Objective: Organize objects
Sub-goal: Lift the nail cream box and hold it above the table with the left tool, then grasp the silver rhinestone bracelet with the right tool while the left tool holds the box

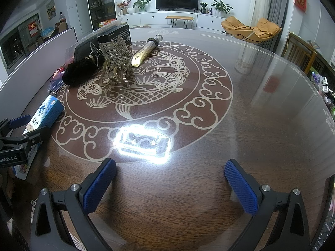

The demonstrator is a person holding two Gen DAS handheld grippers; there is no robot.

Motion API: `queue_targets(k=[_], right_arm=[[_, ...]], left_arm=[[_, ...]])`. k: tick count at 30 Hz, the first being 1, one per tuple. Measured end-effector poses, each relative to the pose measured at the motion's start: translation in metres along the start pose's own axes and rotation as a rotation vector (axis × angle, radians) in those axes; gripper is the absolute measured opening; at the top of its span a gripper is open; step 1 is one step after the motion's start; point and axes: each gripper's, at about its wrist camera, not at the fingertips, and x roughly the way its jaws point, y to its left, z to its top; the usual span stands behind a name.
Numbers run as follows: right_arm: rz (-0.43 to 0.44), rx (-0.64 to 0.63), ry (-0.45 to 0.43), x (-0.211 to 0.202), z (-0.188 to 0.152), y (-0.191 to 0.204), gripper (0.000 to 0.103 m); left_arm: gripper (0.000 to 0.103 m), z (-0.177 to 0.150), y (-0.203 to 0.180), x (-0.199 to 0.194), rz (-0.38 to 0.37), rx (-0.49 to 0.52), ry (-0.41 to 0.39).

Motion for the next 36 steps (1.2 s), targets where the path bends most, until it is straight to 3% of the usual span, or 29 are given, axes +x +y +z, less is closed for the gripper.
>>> queue_targets(k=[19, 24, 28, 30, 32, 33, 34, 35, 36], right_arm=[[0.0, 0.005, 0.0, 0.001, 0.001, 0.0, 0.103], [0.013, -0.005, 0.029, 0.017, 0.027, 0.015, 0.103], [0.13, -0.02, 0.026, 0.042, 0.069, 0.041, 0.103], [0.143, -0.012, 0.027, 0.053, 0.087, 0.05, 0.102], [0.148, -0.008, 0.021, 0.064, 0.108, 0.059, 0.099], [0.153, -0.013, 0.017, 0.067, 0.115, 0.062, 0.089], [0.171, -0.032, 0.01, 0.07, 0.123, 0.068, 0.065], [0.176, -0.048, 0.009, 0.071, 0.126, 0.07, 0.051], [0.169, -0.065, 0.012, 0.071, 0.127, 0.072, 0.047]], left_arm=[[0.103, 0.0, 0.0, 0.0, 0.0, 0.0, 0.0], [0.103, 0.0, 0.0, 0.0, 0.0, 0.0, 0.0], [0.103, 0.0, 0.0, 0.0, 0.0, 0.0, 0.0], [0.103, 0.0, 0.0, 0.0, 0.0, 0.0, 0.0], [0.103, 0.0, 0.0, 0.0, 0.0, 0.0, 0.0], [0.103, 0.0, 0.0, 0.0, 0.0, 0.0, 0.0], [0.103, 0.0, 0.0, 0.0, -0.001, -0.001, 0.0], [0.103, 0.0, 0.0, 0.0, -0.001, -0.001, 0.0], [0.103, 0.0, 0.0, 0.0, 0.0, 0.0, 0.0]])
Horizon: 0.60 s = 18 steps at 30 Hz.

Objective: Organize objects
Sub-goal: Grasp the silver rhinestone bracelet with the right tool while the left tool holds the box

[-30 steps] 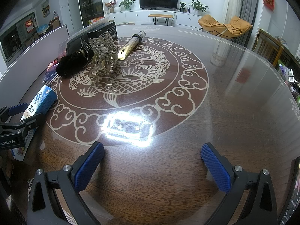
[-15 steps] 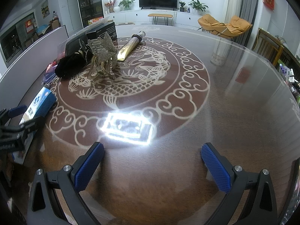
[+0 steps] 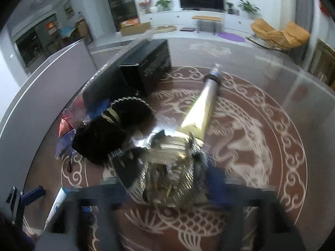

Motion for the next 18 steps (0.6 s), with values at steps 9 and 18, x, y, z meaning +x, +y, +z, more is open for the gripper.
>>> queue_targets(k=[9, 18], right_arm=[[0.07, 0.057, -0.059, -0.071, -0.073, -0.023, 0.045], [0.105, 0.12, -0.108, -0.141, -0.146, -0.029, 0.045]], left_arm=[[0.103, -0.001, -0.002, -0.002, 0.012, -0.008, 0.014], [0.044, -0.011, -0.01, -0.023, -0.01, 0.043, 0.006]])
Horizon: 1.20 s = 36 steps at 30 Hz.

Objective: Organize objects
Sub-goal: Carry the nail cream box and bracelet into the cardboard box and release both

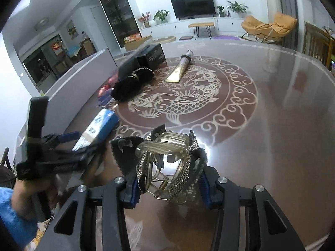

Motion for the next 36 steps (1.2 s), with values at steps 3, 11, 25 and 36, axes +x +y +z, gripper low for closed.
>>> queue_targets(k=[3, 11, 25, 36], right_arm=[[0.005, -0.004, -0.025, -0.019, -0.004, 0.005, 0.045], [0.023, -0.029, -0.046, -0.034, 0.004, 0.022, 0.045], [0.03, -0.061, 0.0, -0.026, -0.001, 0.046, 0.045], [0.139, -0.19, 0.009, -0.011, 0.033, 0.122, 0.045]], left_arm=[[0.044, -0.01, 0.002, -0.012, -0.025, -0.01, -0.009], [0.044, -0.019, 0.013, -0.059, -0.006, -0.046, -0.088], [0.044, -0.019, 0.018, -0.086, -0.005, -0.026, -0.126], [0.044, 0.0, 0.123, -0.156, -0.058, -0.232, -0.23]])
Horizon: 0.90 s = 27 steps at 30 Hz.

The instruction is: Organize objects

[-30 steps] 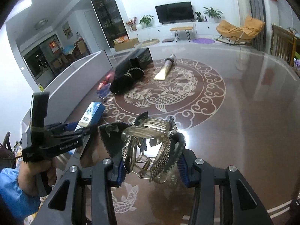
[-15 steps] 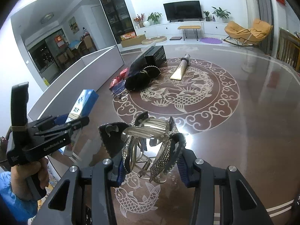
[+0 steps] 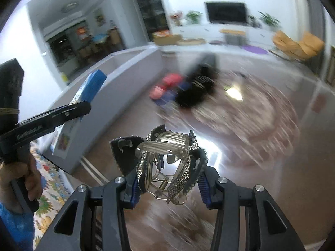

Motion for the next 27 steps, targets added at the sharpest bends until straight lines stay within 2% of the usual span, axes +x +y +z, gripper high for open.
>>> queue_targets(k=[3, 5, 7, 10, 11, 12, 13, 15, 17, 19, 21, 25, 27], right_arm=[[0.072, -0.087, -0.042, 0.006, 0.038, 0.045, 0.045], [0.136, -0.154, -0.067, 0.015, 0.066, 0.083, 0.045], [0.194, -0.196, -0.07, 0.026, 0.086, 0.114, 0.045], [0.26, -0.249, 0.001, 0.065, 0.117, 0.165, 0.046], [0.268, -0.255, 0.032, 0.078, 0.123, 0.176, 0.047], [0.284, -0.255, 0.061, 0.089, 0.129, 0.185, 0.056], [0.309, -0.246, 0.091, 0.103, 0.134, 0.192, 0.074], [0.307, -0.214, 0.114, 0.118, 0.142, 0.197, 0.082], [0.298, -0.167, 0.083, 0.115, 0.144, 0.186, 0.083], [0.292, -0.143, 0.039, 0.104, 0.139, 0.17, 0.094], [0.235, -0.14, -0.02, 0.089, 0.126, 0.147, 0.099], [0.014, -0.122, -0.08, 0.07, 0.069, 0.074, 0.101], [-0.114, -0.072, -0.049, 0.069, 0.033, 0.028, 0.101]], left_arm=[[0.044, 0.015, 0.053, -0.012, 0.102, -0.06, -0.026], [0.044, 0.02, 0.091, -0.011, 0.175, -0.095, -0.009], [0.044, 0.019, 0.121, -0.004, 0.22, -0.114, 0.04], [0.046, 0.012, 0.158, 0.017, 0.275, -0.133, 0.167], [0.048, 0.008, 0.169, 0.022, 0.307, -0.151, 0.2], [0.063, 0.006, 0.177, 0.023, 0.332, -0.169, 0.209], [0.08, 0.003, 0.184, 0.022, 0.358, -0.191, 0.21], [0.086, -0.003, 0.191, 0.012, 0.39, -0.227, 0.177], [0.086, -0.005, 0.191, 0.002, 0.385, -0.246, 0.135], [0.086, -0.008, 0.186, -0.008, 0.368, -0.261, 0.099], [0.086, -0.012, 0.171, -0.018, 0.32, -0.264, 0.066], [0.086, -0.014, 0.115, -0.032, 0.152, -0.205, 0.023], [0.086, -0.013, 0.073, -0.033, 0.057, -0.137, 0.017]])
